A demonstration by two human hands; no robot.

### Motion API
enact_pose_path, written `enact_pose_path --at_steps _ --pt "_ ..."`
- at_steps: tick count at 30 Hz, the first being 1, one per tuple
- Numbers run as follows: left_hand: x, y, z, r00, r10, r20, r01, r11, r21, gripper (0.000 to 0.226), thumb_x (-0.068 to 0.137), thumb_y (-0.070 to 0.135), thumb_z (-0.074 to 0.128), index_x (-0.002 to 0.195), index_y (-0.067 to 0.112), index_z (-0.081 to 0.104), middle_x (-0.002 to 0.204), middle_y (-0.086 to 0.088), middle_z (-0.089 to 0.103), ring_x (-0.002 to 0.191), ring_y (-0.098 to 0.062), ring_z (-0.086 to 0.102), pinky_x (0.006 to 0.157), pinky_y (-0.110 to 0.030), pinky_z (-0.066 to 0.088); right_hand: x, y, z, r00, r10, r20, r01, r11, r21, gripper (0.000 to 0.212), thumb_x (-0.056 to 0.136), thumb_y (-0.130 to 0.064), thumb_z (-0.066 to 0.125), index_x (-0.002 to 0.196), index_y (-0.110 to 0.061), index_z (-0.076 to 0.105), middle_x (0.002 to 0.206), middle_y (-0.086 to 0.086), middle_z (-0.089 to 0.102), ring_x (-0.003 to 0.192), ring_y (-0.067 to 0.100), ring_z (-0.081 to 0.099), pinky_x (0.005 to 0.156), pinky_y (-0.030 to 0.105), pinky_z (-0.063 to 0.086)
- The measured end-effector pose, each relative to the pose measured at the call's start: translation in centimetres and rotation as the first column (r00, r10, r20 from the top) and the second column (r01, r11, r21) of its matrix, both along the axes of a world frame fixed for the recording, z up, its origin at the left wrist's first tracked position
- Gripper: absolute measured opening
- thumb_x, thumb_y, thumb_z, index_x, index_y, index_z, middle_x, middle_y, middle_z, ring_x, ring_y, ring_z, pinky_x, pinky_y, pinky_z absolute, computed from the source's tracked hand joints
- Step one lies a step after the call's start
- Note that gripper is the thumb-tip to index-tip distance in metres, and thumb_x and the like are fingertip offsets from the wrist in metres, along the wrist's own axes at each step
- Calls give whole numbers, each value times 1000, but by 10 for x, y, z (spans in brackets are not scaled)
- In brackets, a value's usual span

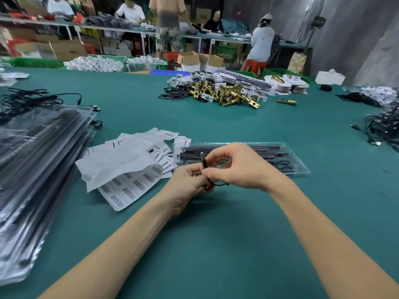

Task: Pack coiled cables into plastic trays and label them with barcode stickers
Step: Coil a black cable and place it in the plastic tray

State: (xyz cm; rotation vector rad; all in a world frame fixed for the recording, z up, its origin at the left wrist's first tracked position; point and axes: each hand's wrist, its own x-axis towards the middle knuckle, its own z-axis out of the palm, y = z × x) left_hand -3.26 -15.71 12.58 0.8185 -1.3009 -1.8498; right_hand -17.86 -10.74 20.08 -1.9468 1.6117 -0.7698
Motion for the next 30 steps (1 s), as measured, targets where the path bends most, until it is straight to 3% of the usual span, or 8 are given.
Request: enact_pose_path --at_steps 2,6,9,13,19,25,28,30 --pt "0 1 1 999 -21 -34 21 1000 18 12 73 0 80 77 10 74 77 -8 65 67 -12 59 65 -21 55 -4 -9 8 999 -5 -40 8 998 66 5 82 -32 79 85 -29 77 80 -13 74 68 1 65 69 20 52" --pt "-2 0 -1 997 -3 -72 9 997 80 21 72 7 79 88 -1 70 80 -7 70 70 -11 66 68 -20 57 -11 -23 12 997 -34 -70 43 990 134 18 78 -37 82 92 -32 71 88 -11 75 85 6 70 82 26 54" --pt "1 2 1 995 -40 -96 49 995 89 7 67 13 81 73 10 77 79 -5 73 74 -10 68 71 -19 57 -14 -28 5 998 -58 4 56 982 178 22 80 -28 79 99 -29 68 84 -10 75 77 4 66 78 27 51" --pt "3 1 1 991 -64 -119 77 992 102 20 66 15 82 84 8 79 92 -10 75 86 -13 71 77 -18 55 -24 -23 -6 978 -65 198 23 979 205 31 87 -20 75 111 -32 59 82 -1 77 71 12 60 73 32 47" --pt "3 2 3 987 -12 -160 34 990 138 16 64 13 81 80 11 76 91 -9 74 85 -14 72 78 -19 57 -27 -22 -22 900 -206 385 133 969 209 7 86 -21 78 90 -17 75 82 3 76 72 10 67 69 29 53" --pt "0 4 5 988 89 -123 -82 995 56 14 57 18 85 68 15 78 80 -8 75 78 -16 71 77 -21 57 -28 -16 -27 949 -230 217 184 959 215 37 93 -54 61 90 -23 81 75 1 70 65 6 57 65 23 50" --pt "0 3 6 988 150 -28 -151 987 -62 11 66 15 88 71 16 78 77 -7 75 74 -13 69 80 -25 57 -31 -12 -29 962 -229 149 192 954 229 67 85 -70 53 88 -5 73 72 4 53 69 14 46 72 31 39" --pt "0 3 6 978 204 35 -197 970 -144 10 73 12 87 72 15 78 77 -9 74 74 -16 67 85 -31 57 -33 -10 -28 962 -207 176 157 952 261 61 83 -65 49 85 -8 71 75 1 55 74 14 44 76 35 35"
